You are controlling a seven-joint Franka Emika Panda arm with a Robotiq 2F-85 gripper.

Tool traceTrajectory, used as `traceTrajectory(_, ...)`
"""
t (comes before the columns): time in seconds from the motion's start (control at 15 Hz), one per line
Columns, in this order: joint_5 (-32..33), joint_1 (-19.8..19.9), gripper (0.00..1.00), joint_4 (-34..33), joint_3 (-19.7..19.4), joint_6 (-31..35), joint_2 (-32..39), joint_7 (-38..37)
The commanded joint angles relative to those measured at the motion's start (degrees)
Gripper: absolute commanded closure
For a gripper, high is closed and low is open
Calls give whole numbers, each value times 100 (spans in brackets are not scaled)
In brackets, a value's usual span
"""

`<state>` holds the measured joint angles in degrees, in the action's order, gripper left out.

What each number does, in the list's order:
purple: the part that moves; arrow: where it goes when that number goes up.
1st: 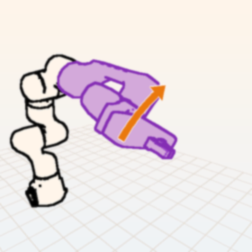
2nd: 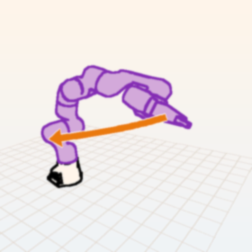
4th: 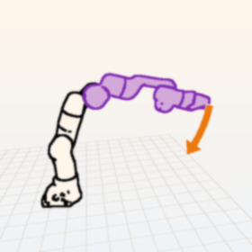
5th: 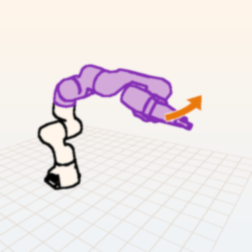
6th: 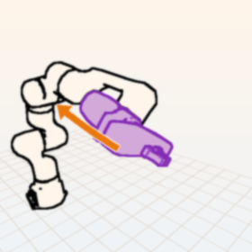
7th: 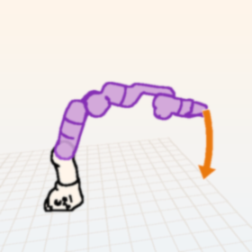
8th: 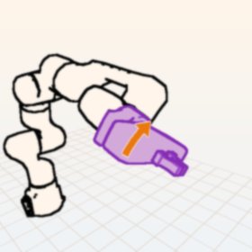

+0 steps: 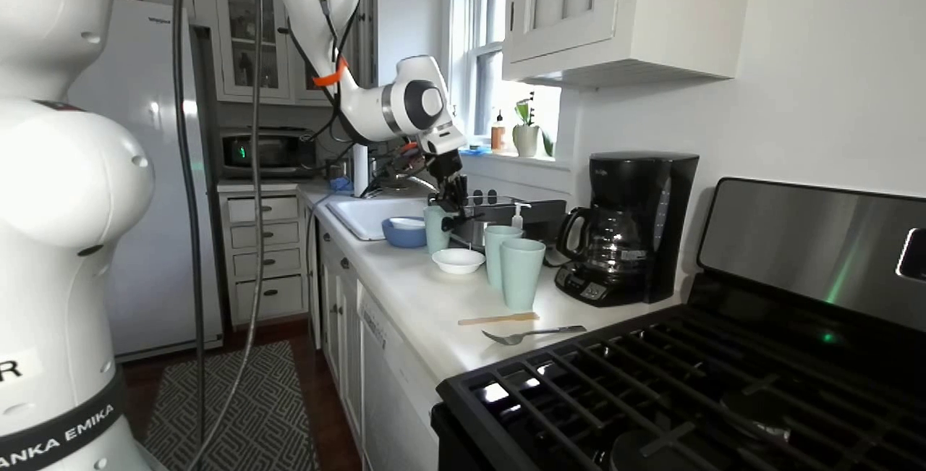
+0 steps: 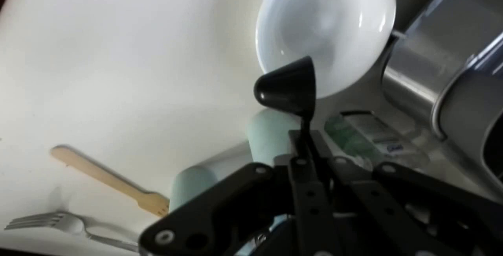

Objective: Remove the scoops in the white bowl and put the into the middle right blue cup one at a time

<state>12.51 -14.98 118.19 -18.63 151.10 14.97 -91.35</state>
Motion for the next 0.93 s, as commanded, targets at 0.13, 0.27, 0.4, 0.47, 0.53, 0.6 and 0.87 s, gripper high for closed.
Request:
traceTrajectory(0.13, 1860, 252, 99, 73, -109, -663, -511, -1909)
traceTrajectory(0.27, 2358, 410, 99, 22, -6, -1043, -569, -2508)
traceTrajectory(0.4, 2888, 530, 99, -41, 95, -1381, -563, -3203)
traceTrajectory(0.47, 3103, 598, 99, -67, 170, -1544, -559, -3526)
traceTrajectory(0.53, 3347, 654, 99, -113, 230, -1711, -530, -3912)
traceTrajectory(0.6, 3476, 723, 99, -143, 315, -1876, -513, -4142)
traceTrajectory(0.87, 3852, 939, 99, -305, 632, -2332, -324, -4958)
